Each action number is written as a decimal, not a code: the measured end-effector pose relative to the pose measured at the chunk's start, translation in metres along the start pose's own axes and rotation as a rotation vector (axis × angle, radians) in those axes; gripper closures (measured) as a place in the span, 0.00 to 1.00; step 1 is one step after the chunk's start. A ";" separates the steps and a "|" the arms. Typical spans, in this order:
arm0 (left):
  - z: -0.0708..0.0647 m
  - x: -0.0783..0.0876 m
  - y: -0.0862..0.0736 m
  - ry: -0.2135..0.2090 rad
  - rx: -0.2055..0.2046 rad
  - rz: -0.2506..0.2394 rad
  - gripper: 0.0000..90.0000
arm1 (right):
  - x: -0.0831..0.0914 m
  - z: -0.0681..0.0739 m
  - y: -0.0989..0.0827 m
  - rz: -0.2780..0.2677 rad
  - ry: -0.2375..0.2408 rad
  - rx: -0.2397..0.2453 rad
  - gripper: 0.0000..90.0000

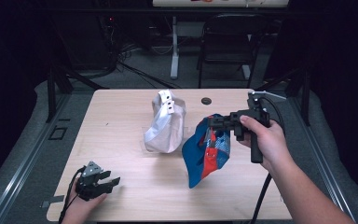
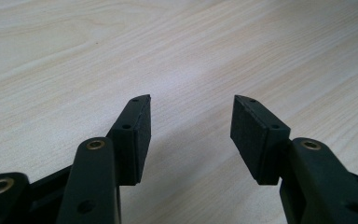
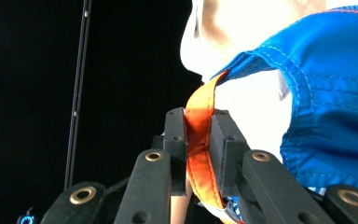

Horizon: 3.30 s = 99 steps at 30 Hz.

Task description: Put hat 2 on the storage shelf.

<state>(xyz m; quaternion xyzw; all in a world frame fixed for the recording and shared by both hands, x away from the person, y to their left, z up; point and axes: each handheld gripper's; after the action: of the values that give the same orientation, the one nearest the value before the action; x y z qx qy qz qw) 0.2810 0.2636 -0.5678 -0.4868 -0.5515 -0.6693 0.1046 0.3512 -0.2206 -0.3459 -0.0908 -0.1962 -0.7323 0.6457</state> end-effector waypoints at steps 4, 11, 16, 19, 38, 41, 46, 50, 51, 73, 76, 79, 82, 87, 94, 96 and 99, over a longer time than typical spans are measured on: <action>0.003 0.004 0.005 -0.021 -0.006 -0.001 0.52 | 0.003 0.006 0.013 -0.038 -0.016 -0.009 0.87; 0.002 0.003 0.006 -0.027 -0.014 0.010 0.52 | 0.013 0.023 0.031 -0.106 -0.043 0.000 0.87; 0.002 0.002 0.006 -0.027 -0.013 0.011 0.52 | 0.021 0.034 0.045 -0.140 -0.058 0.006 0.87; 0.002 0.003 0.006 -0.025 -0.013 0.011 0.52 | 0.023 0.037 0.052 -0.159 -0.064 0.005 0.87; 0.003 0.002 0.004 -0.024 -0.011 0.018 0.52 | 0.022 0.029 0.090 -0.226 -0.103 -0.028 0.87; 0.004 0.002 0.003 -0.024 -0.009 0.009 0.52 | 0.023 0.027 0.092 -0.233 -0.105 -0.028 0.87; 0.004 0.002 0.003 -0.023 -0.012 0.010 0.52 | 0.024 0.023 0.096 -0.245 -0.117 -0.041 0.87; 0.004 0.003 0.003 -0.021 -0.014 0.009 0.52 | 0.025 0.017 0.097 -0.240 -0.129 -0.052 0.87; 0.004 0.003 0.003 -0.020 -0.014 0.010 0.52 | 0.025 0.017 0.097 -0.240 -0.129 -0.052 0.87; 0.003 0.003 0.003 -0.020 -0.011 0.009 0.52 | 0.001 0.004 0.093 -0.203 -0.151 -0.058 0.86; 0.003 0.003 0.002 -0.019 -0.012 0.010 0.52 | -0.004 -0.001 0.091 -0.184 -0.158 -0.053 0.86; 0.003 0.002 0.002 -0.016 -0.012 0.005 0.52 | -0.008 -0.004 0.090 -0.175 -0.168 -0.058 0.86; 0.003 0.002 0.002 -0.020 -0.015 0.014 0.52 | -0.012 -0.008 0.089 -0.162 -0.166 -0.062 0.86; 0.003 0.002 0.002 -0.020 -0.013 0.015 0.52 | -0.013 -0.012 0.088 -0.158 -0.167 -0.064 0.86; 0.003 0.002 0.002 -0.019 -0.014 0.016 0.52 | -0.006 -0.011 0.084 -0.170 -0.153 -0.062 0.83; 0.003 0.002 0.002 -0.019 -0.014 0.016 0.52 | -0.004 -0.011 0.083 -0.169 -0.151 -0.061 0.83; 0.003 0.002 0.002 -0.019 -0.013 0.015 0.52 | 0.001 -0.010 0.081 -0.184 -0.163 -0.054 0.82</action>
<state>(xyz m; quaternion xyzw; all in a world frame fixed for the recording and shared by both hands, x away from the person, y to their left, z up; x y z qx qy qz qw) 0.2828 0.2662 -0.5650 -0.4979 -0.5443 -0.6676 0.1011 0.4319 -0.2329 -0.3411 -0.1489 -0.2359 -0.7835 0.5552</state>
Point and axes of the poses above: each handheld gripper's, and its own axes: x roughly backward along the jaws, y roughly out of its top, z roughly to its left, and after that the axes turned 5 degrees about z, right-handed
